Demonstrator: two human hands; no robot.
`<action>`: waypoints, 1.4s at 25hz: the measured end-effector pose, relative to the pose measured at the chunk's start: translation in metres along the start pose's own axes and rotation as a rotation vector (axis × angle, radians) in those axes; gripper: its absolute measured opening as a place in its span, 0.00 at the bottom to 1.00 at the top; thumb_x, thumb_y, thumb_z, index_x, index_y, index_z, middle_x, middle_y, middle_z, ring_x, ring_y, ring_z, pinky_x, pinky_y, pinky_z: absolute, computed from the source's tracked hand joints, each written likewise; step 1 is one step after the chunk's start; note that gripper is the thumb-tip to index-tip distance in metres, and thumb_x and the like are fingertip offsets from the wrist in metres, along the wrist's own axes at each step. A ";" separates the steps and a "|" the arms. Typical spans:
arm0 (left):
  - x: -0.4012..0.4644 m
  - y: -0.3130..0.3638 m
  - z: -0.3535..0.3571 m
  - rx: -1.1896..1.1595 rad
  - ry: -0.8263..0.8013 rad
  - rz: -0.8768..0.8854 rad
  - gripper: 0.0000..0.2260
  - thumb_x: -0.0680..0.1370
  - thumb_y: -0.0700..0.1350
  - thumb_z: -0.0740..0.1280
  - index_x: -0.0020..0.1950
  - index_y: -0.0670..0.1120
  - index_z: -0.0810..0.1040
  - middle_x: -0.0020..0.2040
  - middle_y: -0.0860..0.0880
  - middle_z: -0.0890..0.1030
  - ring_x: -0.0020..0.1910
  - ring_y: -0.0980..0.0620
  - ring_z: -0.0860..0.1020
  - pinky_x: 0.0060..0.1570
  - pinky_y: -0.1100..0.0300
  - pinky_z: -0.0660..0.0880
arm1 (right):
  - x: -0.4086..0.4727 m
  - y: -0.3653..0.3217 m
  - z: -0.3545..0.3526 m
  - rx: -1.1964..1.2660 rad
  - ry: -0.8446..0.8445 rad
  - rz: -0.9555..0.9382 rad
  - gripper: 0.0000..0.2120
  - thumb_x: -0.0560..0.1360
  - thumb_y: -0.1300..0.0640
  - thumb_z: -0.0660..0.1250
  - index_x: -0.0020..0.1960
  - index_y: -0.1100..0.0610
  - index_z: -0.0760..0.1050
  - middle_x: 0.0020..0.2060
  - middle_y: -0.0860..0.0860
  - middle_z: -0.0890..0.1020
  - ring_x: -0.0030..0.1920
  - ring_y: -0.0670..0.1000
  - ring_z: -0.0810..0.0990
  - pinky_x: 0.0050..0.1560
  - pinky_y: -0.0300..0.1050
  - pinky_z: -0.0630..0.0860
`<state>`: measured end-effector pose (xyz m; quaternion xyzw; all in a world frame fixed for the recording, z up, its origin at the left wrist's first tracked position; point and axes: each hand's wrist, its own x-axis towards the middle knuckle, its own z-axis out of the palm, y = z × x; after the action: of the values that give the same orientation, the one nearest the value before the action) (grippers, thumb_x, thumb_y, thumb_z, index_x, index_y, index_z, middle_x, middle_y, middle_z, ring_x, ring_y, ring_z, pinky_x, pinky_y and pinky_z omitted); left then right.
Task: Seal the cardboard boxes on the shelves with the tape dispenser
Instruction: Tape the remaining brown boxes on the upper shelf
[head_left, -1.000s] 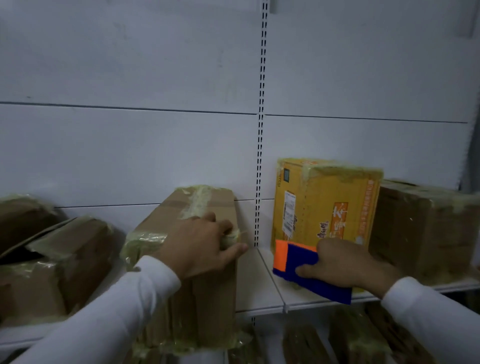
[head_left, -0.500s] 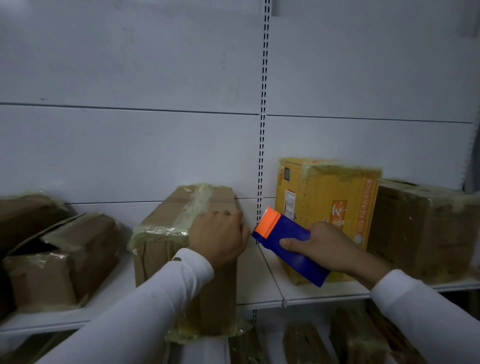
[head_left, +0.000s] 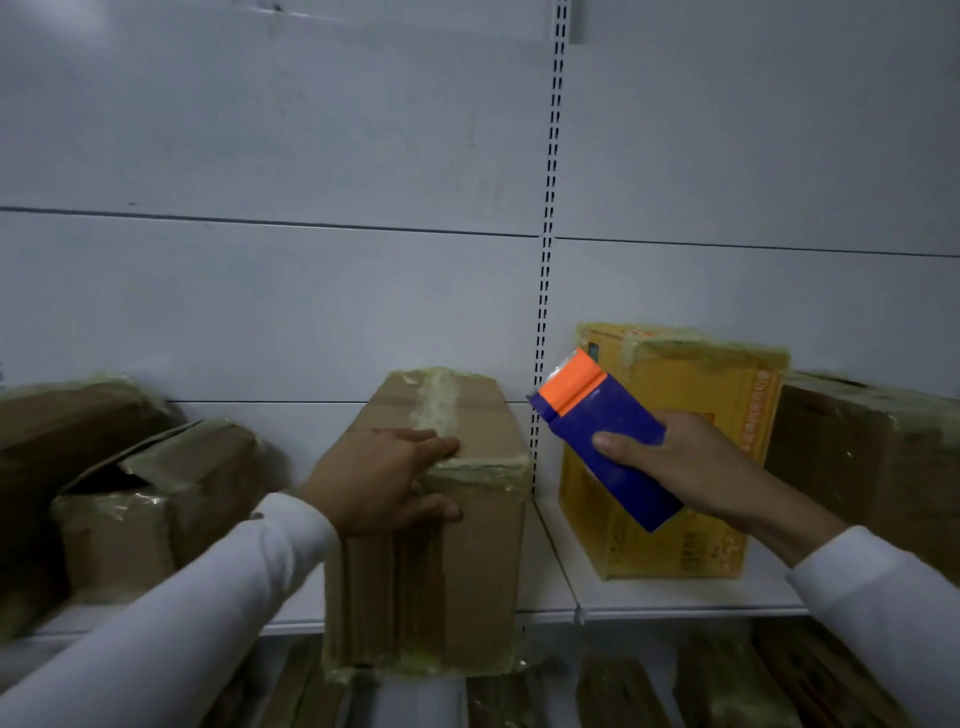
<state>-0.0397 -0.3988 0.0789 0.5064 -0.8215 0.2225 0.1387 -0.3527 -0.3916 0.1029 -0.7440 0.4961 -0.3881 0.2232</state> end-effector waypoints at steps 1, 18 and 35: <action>0.006 0.011 0.002 -0.004 0.028 -0.004 0.36 0.69 0.74 0.58 0.73 0.59 0.61 0.68 0.55 0.72 0.64 0.49 0.73 0.56 0.56 0.71 | 0.002 -0.002 -0.004 0.005 0.012 -0.007 0.26 0.67 0.36 0.68 0.46 0.60 0.80 0.36 0.54 0.85 0.35 0.53 0.84 0.35 0.44 0.76; 0.033 0.044 0.002 -0.207 0.256 -0.029 0.34 0.70 0.68 0.64 0.69 0.48 0.69 0.61 0.47 0.79 0.57 0.43 0.77 0.53 0.53 0.73 | -0.007 -0.045 -0.011 -0.114 0.118 -0.032 0.25 0.64 0.32 0.68 0.36 0.56 0.78 0.27 0.48 0.83 0.24 0.45 0.79 0.24 0.35 0.70; -0.149 -0.245 0.025 -0.162 0.106 -0.321 0.29 0.73 0.65 0.63 0.68 0.48 0.71 0.66 0.49 0.75 0.63 0.46 0.73 0.59 0.55 0.71 | 0.071 -0.211 0.208 -0.498 0.126 -0.061 0.28 0.70 0.35 0.70 0.38 0.63 0.75 0.31 0.57 0.80 0.31 0.55 0.78 0.31 0.48 0.69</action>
<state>0.2463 -0.3922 0.0447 0.6057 -0.7368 0.1571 0.2559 -0.0531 -0.3816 0.1549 -0.7649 0.5668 -0.3059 -0.0100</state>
